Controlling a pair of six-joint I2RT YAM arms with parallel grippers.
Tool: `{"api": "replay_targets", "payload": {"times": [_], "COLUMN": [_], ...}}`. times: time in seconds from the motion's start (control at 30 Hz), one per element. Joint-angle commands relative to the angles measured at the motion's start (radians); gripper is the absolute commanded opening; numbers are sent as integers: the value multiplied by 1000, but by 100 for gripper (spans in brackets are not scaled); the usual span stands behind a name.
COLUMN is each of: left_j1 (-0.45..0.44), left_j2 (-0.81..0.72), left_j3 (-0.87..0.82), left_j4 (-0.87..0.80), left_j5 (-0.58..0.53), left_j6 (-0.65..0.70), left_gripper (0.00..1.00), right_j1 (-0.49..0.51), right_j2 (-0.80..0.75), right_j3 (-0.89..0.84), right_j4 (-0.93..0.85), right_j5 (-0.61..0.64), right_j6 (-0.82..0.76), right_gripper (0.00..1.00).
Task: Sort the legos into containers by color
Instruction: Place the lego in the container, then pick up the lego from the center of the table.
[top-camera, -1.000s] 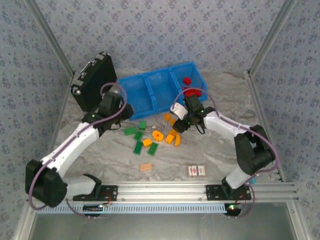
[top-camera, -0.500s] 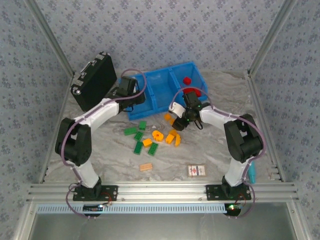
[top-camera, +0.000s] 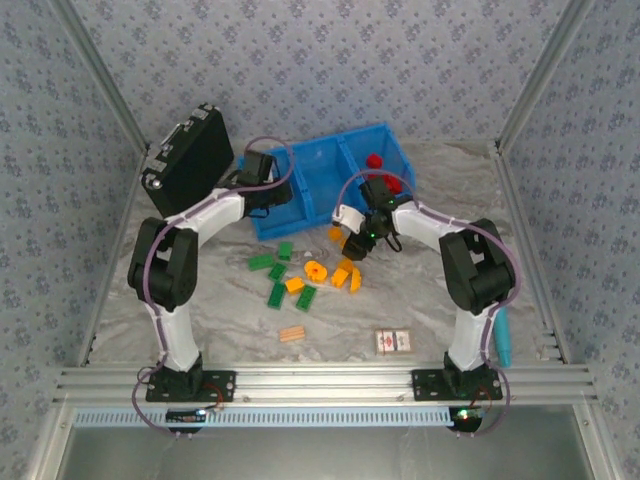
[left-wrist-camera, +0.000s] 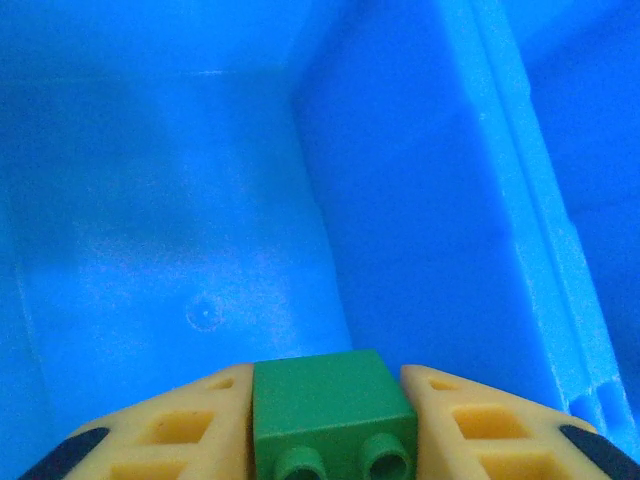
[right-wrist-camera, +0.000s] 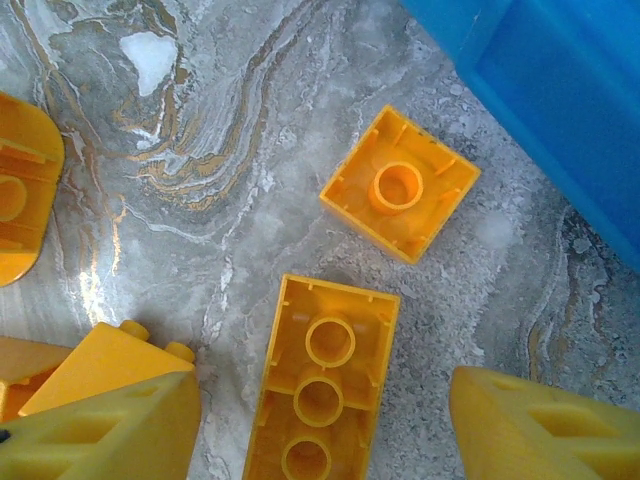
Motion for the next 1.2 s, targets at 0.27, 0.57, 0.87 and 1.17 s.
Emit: {"api": "replay_targets", "payload": {"times": [0.27,0.57,0.87,1.17], "left_j1": [22,33,59,33], "left_j2": [67,23,-248,-574], "left_j3": [102,121,87,-211], "left_j4": [-45,-57,-185,-366], "left_j5": [32,55,60,20], "left_j6": [39,57,199,338], "left_gripper": [52,54,56,57], "right_j1": [24,25,27,39], "right_j2": [77,111,131,42], "right_j3": [81,101,133,146], "right_j4": [-136,-167,-224,-224], "right_j5": [18,34,32,94], "right_j6": [-48,-53,-76,-76], "right_gripper": [67,58,32,22]}}
